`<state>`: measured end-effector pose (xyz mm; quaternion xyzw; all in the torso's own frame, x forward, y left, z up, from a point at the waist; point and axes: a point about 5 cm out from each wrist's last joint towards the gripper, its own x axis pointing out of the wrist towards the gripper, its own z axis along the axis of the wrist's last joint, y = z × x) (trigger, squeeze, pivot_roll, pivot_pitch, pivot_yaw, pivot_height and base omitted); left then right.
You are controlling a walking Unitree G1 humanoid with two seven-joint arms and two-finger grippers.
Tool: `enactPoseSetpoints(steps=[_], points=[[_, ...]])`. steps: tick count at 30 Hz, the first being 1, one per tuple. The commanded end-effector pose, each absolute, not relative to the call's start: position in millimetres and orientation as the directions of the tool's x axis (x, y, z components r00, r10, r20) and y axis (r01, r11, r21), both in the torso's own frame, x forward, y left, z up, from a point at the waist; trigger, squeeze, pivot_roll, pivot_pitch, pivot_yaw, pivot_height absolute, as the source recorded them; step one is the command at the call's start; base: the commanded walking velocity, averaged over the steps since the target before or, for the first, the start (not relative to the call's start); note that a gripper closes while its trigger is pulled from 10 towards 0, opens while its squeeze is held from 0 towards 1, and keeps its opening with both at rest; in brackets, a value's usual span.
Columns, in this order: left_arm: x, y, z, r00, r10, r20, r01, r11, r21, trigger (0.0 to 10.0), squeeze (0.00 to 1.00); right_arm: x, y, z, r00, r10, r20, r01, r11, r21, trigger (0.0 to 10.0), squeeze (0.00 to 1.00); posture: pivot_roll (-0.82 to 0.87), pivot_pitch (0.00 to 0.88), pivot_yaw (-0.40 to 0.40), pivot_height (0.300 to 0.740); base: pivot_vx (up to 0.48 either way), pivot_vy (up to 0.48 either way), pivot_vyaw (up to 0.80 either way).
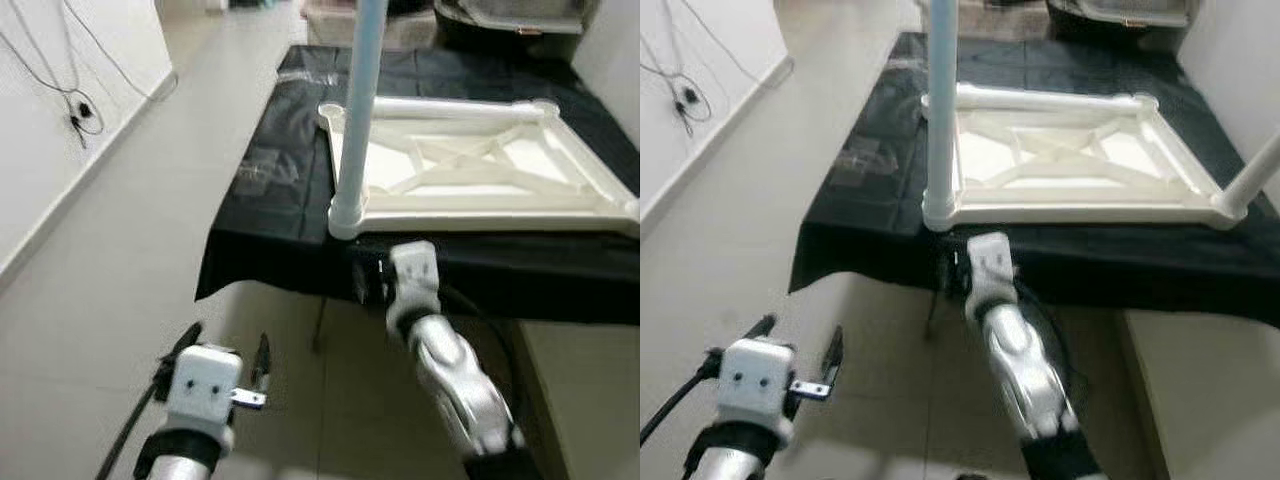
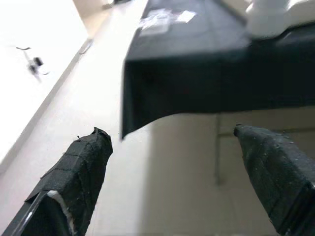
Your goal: Building children table
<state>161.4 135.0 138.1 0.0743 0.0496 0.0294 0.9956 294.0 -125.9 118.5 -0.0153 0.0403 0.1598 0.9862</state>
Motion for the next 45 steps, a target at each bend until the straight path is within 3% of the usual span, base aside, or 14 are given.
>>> enactPoseSetpoints(steps=[1,6,11,21,33,45], points=[[160,136,130,0.988,0.073,-0.138,-0.056,0.991,0.119,10.0,0.0,288,-122,124,0.931,0.36,-0.052,-0.36,0.933,0.011,10.0,0.0,0.12,0.065,-0.019,0.74,0.0,0.0,0.0],[167,133,116,0.984,0.05,-0.171,-0.034,0.995,0.096,10.0,0.0,274,-96,122,0.876,0.481,-0.035,-0.478,0.876,0.06,10.0,0.0,0.1,0.009,-0.011,0.74,0.0,0.0,-0.6],[178,129,105,0.983,0.034,-0.18,-0.016,0.995,0.101,10.0,0.0,274,-84,104,0.847,0.526,-0.084,-0.526,0.85,0.02,10.0,0.0,0.09,0.0,-0.024,0.74,0.0,0.0,0.0],[190,132,96,0.982,0.039,-0.183,-0.025,0.997,0.078,10.0,0.0,279,-82,96,0.818,0.557,-0.141,-0.556,0.83,0.051,10.0,0.0,0.08,0.0,-0.031,0.74,0.0,0.0,0.0],[204,131,84,0.983,0.027,-0.183,-0.011,0.996,0.085,10.0,0.0,291,-88,85,0.847,0.508,-0.157,-0.498,0.861,0.102,10.0,0.0,0.07,0.0,-0.036,0.74,0.0,0.0,0.0],[204,145,87,0.985,0.118,-0.125,-0.108,0.99,0.087,10.0,0.0,297,-101,85,0.9,0.419,-0.122,-0.411,0.908,0.086,10.0,0.0,0.07,0.0,-0.038,0.74,0.0,0.0,-0.62]])
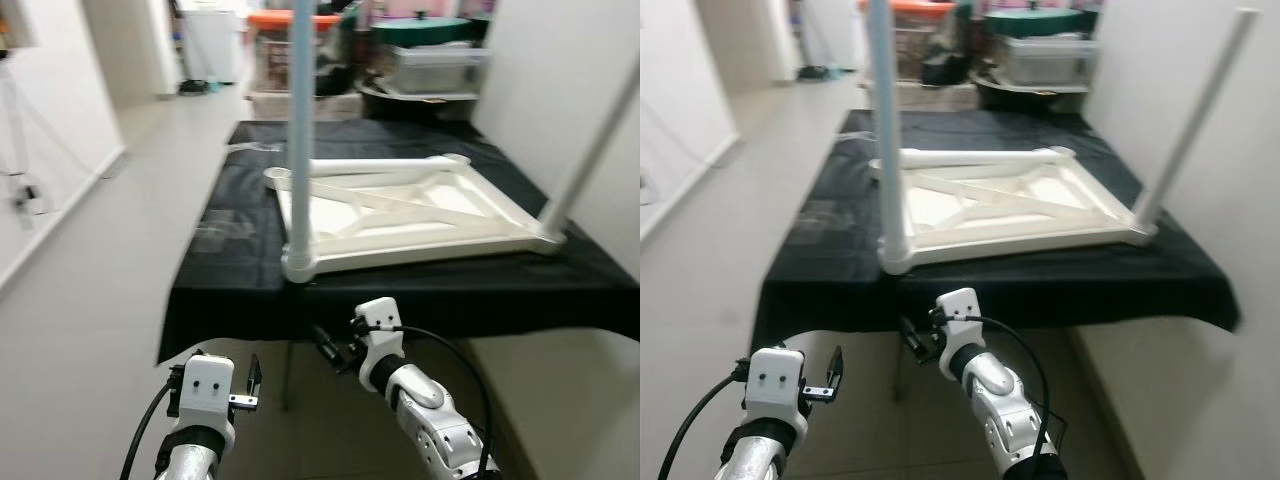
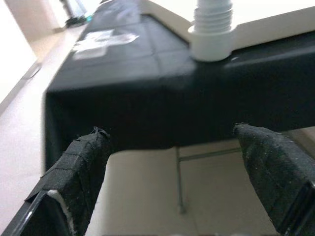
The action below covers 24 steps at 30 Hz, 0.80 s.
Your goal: Building children table
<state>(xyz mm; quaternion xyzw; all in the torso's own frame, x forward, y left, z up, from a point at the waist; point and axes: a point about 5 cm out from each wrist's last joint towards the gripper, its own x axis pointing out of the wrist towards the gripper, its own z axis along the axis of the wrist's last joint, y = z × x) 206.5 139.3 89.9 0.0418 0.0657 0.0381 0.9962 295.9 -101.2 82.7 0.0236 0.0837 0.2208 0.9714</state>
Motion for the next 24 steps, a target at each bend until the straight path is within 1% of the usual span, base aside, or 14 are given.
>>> enactPoseSetpoints(steps=[1,9,13,16,17,18,20,21,24], points=[[204,145,87,0.985,0.118,-0.125,-0.108,0.99,0.087,10.0,0.0,297,-101,85,0.9,0.419,-0.122,-0.411,0.908,0.086,10.0,0.0,0.07,0.0,-0.038,0.74,0.0,0.0,0.0],[202,144,87,0.99,0.106,-0.095,-0.101,0.994,0.051,10.0,0.0,297,-105,84,0.914,0.39,-0.108,-0.385,0.921,0.066,10.0,0.0,0.07,0.0,-0.037,0.74,0.0,0.0,0.0],[202,146,88,0.989,0.117,-0.09,-0.111,0.991,0.068,10.0,0.0,298,-108,83,0.926,0.361,-0.111,-0.357,0.932,0.059,10.0,0.0,0.07,0.0,-0.03,0.74,0.0,0.0,-0.77],[201,150,89,0.987,0.139,-0.082,-0.133,0.988,0.074,10.0,0.0,298,-110,82,0.931,0.348,-0.111,-0.344,0.937,0.055,10.0,0.0,0.07,0.0,-0.025,0.74,0.0,0.0,0.0],[202,158,93,0.982,0.176,-0.065,-0.17,0.982,0.083,10.0,0.0,299,-111,82,0.935,0.339,-0.107,-0.335,0.941,0.053,10.0,0.0,0.07,0.0,-0.027,0.74,0.0,0.0,0.0],[202,158,93,0.982,0.176,-0.065,-0.17,0.982,0.083,10.0,0.0,299,-111,82,0.935,0.339,-0.107,-0.335,0.941,0.053,10.0,0.0,0.07,0.0,-0.027,0.74,0.0,0.0,0.0],[204,183,104,0.959,0.282,-0.014,-0.279,0.953,0.12,10.0,0.0,308,-124,88,0.968,0.238,-0.078,-0.238,0.971,0.012,10.0,0.0,0.07,0.0,-0.027,0.74,0.0,0.0,0.0],[204,183,104,0.959,0.282,-0.014,-0.279,0.953,0.12,10.0,0.0,308,-124,88,0.968,0.238,-0.078,-0.238,0.971,0.012,10.0,0.0,0.07,0.0,-0.027,0.74,0.0,0.0,0.0],[204,200,113,0.938,0.346,0.026,-0.347,0.929,0.129,10.0,0.0,319,-140,98,0.992,0.123,-0.03,-0.123,0.992,0.012,10.0,0.0,0.08,0.0,-0.033,0.74,0.0,0.0,0.0]])
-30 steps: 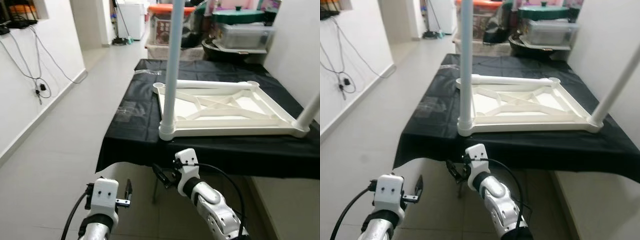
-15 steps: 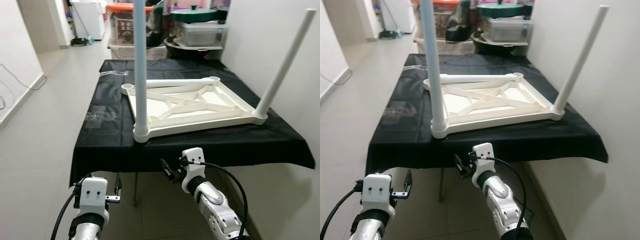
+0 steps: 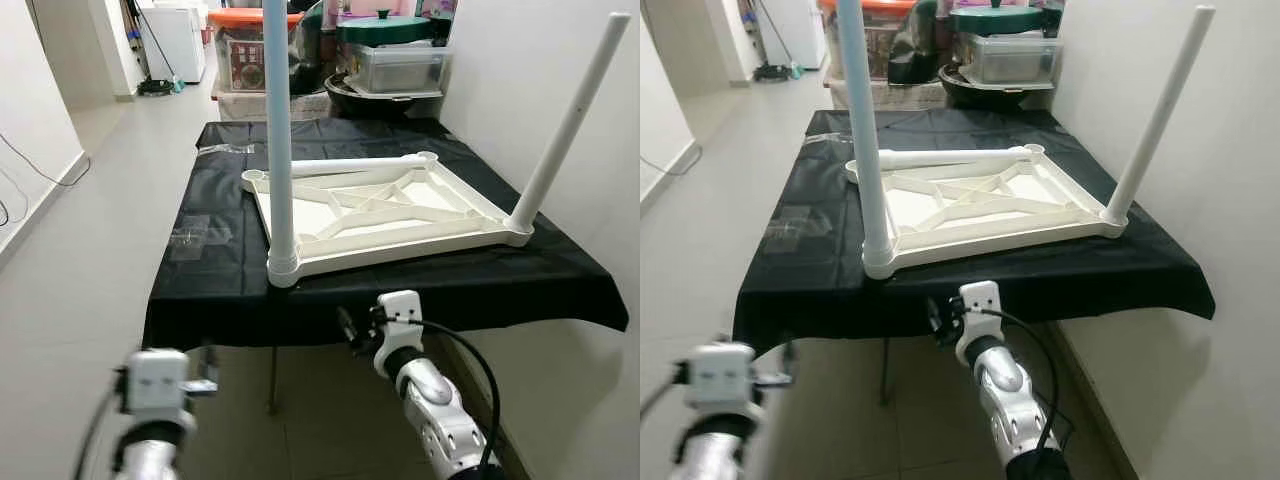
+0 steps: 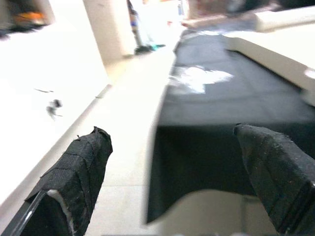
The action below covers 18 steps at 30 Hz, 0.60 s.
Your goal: Building children table
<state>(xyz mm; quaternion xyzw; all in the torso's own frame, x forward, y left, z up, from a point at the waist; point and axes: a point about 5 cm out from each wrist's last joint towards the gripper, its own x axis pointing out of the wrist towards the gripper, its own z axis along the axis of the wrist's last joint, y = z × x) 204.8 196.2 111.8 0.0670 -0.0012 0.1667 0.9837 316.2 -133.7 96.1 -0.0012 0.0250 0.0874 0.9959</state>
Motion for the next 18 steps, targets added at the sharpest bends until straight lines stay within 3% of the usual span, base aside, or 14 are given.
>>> enactPoseSetpoints(steps=[1,12,18], points=[[204,200,113,0.938,0.346,0.026,-0.347,0.929,0.129,10.0,0.0,319,-140,98,0.992,0.123,-0.03,-0.123,0.992,0.012,10.0,0.0,0.08,0.0,-0.033,0.74,0.0,0.0,0.0],[205,207,121,0.929,0.363,0.072,-0.37,0.912,0.177,10.0,0.0,330,-149,107,0.999,0.045,0.002,-0.045,0.999,0.001,10.0,0.0,0.09,0.0,-0.039,0.74,0.0,0.0,0.0],[206,213,124,0.926,0.367,0.085,-0.377,0.907,0.187,10.0,0.0,333,-149,107,1.0,0.024,0.008,-0.024,1.0,0.005,10.0,0.0,0.09,0.0,-0.036,0.74,0.28,0.0,0.0]])
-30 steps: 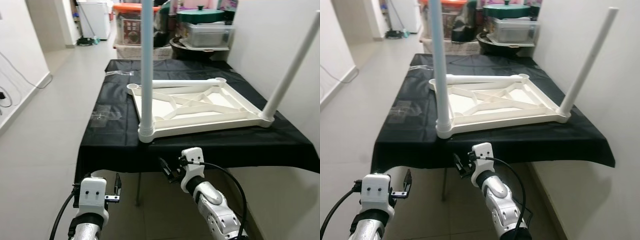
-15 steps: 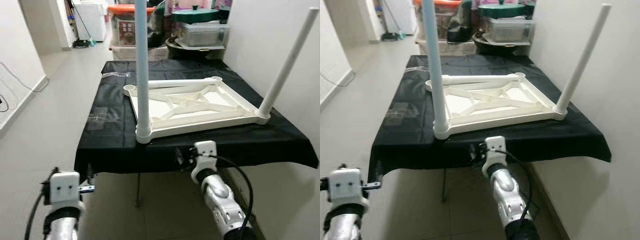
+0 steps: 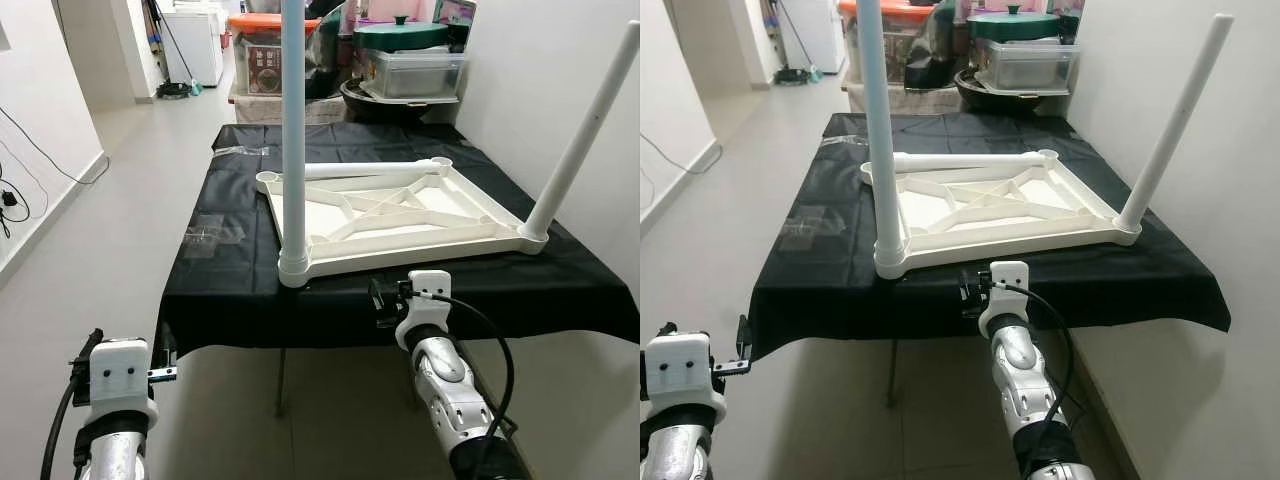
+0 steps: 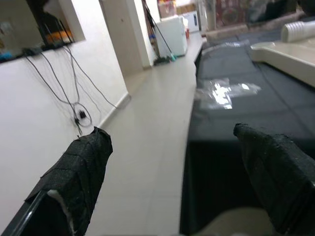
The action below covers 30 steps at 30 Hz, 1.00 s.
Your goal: Building children table
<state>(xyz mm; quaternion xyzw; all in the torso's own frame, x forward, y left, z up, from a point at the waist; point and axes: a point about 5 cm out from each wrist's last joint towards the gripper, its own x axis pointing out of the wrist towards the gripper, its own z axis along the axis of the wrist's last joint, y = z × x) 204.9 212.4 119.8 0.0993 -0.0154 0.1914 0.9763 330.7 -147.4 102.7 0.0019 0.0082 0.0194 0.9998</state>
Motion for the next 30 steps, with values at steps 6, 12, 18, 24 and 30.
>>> enactPoseSetpoints(steps=[6,12,18,24,30], points=[[207,212,124,0.928,0.362,0.087,-0.372,0.907,0.197,10.0,0.0,335,-150,109,1.0,0.014,0.016,-0.014,1.0,0.009,10.0,0.0,0.09,0.0,-0.036,0.74,0.313,0.0,0.0],[206,210,124,0.932,0.352,0.084,-0.361,0.911,0.199,10.0,0.0,335,-150,110,1.0,0.008,0.019,-0.008,1.0,0.005,10.0,0.0,0.09,0.0,-0.031,0.74,0.316,0.0,0.0],[206,210,124,0.934,0.348,0.083,-0.358,0.912,0.201,10.0,0.0,335,-150,108,1.0,0.001,0.02,-0.001,1.0,0.008,10.0,0.0,0.1,0.0,-0.029,0.74,0.316,0.0,0.0],[207,206,122,0.945,0.324,0.054,-0.328,0.921,0.209,10.0,0.0,334,-151,109,1.0,-0.005,0.029,0.004,1.0,0.013,10.0,0.0,0.1,0.0,-0.026,0.74,0.21,0.0,0.0],[207,202,124,0.95,0.307,0.065,-0.314,0.927,0.206,10.0,0.0,334,-155,110,0.999,-0.03,0.033,0.03,0.999,0.019,10.0,0.0,0.1,0.0,-0.028,0.74,0.0,0.0,0.0]])
